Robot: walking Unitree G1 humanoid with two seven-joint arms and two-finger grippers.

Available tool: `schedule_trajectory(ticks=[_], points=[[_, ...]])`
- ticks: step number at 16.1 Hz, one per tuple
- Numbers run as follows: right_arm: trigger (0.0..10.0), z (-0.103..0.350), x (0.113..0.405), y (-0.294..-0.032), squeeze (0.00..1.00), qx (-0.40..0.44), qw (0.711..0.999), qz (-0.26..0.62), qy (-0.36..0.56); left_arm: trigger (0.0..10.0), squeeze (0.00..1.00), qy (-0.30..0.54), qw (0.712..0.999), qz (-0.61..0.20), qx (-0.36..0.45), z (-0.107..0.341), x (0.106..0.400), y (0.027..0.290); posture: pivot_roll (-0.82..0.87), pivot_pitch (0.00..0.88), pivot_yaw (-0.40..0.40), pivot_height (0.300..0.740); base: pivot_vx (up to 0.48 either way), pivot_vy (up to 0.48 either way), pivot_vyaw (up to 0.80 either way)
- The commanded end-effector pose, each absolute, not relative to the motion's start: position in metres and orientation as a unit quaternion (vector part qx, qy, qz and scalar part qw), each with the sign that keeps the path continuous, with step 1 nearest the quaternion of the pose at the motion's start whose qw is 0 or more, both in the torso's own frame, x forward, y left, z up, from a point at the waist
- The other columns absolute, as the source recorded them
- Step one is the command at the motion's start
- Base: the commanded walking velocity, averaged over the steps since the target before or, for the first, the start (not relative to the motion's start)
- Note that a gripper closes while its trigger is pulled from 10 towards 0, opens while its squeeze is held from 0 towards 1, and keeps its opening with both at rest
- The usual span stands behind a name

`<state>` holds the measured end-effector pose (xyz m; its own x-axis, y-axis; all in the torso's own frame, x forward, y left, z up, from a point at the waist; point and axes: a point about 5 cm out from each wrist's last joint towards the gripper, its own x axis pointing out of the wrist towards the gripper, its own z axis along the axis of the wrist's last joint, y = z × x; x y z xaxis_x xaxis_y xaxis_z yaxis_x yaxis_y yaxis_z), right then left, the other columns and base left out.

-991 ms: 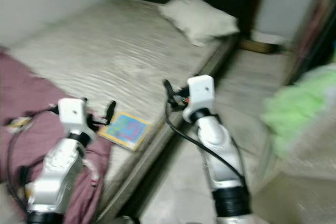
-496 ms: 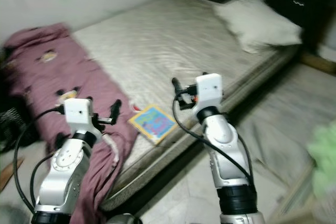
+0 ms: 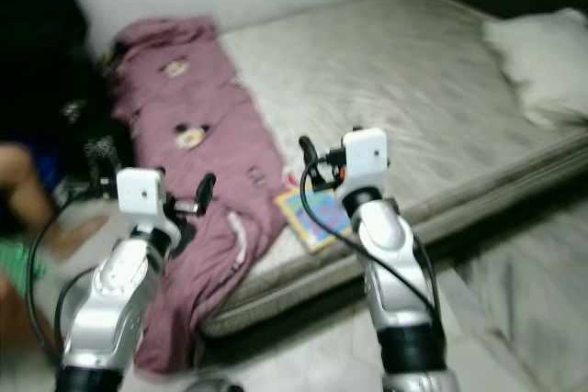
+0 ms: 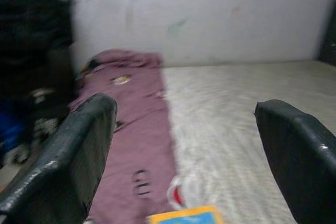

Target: Clean up the room

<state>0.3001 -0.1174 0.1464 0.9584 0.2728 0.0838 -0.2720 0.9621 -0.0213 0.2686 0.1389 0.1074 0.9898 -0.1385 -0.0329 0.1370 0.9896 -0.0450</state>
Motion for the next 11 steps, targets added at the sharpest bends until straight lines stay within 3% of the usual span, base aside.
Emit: schedule_trajectory(ticks=[1, 11], points=[[10.0, 0.1492, 0.3002, -0.1124, 0.00, -0.004, 0.988, 0.147, -0.049, 10.0, 0.00, 0.015, 0.998, -0.063, -0.016, 0.1091, 0.2699, 0.1425, -0.14, 0.000, 0.046, 0.740, 0.000, 0.000, 0.80], [10.0, 0.1510, 0.3032, -0.1162, 0.00, -0.009, 0.989, 0.140, -0.050, 10.0, 0.00, 0.016, 0.998, -0.052, -0.013, 0.1103, 0.2737, 0.1476, -0.14, 0.000, 0.041, 0.740, 0.000, 0.000, 0.80]])
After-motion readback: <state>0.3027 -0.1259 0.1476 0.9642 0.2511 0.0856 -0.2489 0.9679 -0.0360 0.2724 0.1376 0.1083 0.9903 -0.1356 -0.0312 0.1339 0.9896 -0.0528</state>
